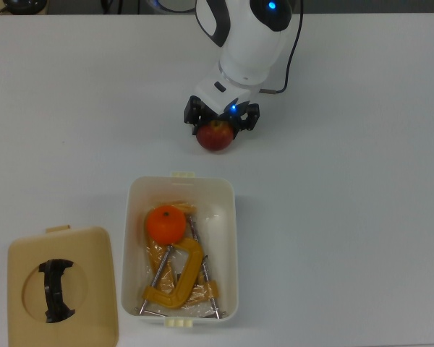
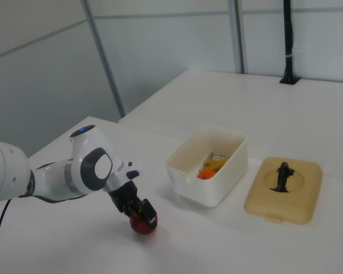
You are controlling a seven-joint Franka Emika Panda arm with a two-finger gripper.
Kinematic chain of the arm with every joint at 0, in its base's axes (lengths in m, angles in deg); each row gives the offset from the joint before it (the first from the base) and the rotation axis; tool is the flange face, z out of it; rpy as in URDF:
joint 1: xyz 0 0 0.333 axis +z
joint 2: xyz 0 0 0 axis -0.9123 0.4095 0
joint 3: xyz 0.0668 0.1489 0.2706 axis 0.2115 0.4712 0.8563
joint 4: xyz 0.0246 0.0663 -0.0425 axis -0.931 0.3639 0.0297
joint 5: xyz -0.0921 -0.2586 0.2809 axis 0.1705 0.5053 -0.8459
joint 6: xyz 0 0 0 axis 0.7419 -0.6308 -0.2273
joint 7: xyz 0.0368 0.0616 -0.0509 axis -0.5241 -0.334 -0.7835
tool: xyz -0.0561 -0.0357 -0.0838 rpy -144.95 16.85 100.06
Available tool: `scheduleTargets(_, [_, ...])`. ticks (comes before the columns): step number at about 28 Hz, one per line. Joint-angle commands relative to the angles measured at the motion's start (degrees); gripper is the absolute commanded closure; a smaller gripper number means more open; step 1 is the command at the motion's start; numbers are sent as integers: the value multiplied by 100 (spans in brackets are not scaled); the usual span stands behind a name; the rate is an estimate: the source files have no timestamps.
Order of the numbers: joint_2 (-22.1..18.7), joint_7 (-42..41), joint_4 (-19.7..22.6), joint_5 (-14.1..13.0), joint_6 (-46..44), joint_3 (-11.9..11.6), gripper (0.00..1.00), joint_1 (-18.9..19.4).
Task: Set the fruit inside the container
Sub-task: 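Lift the red apple and carry it over the container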
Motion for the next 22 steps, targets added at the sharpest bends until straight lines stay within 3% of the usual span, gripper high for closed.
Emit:
scheduleTargets(1, [-161, 114, -474, -212, 54, -73, 100, -100])
scheduleTargets(9, [-73, 114, -1557, -855, 27, -100, 100, -276])
scheduleTargets(13, [137, 394, -2110, -1093, 71, -284, 100, -276])
scheduleTargets(18, [805, 1027, -2884, -891, 115, -398, 100, -276])
scheduleTargets(22, [999, 1291, -3017, -628, 211, -486, 100, -294])
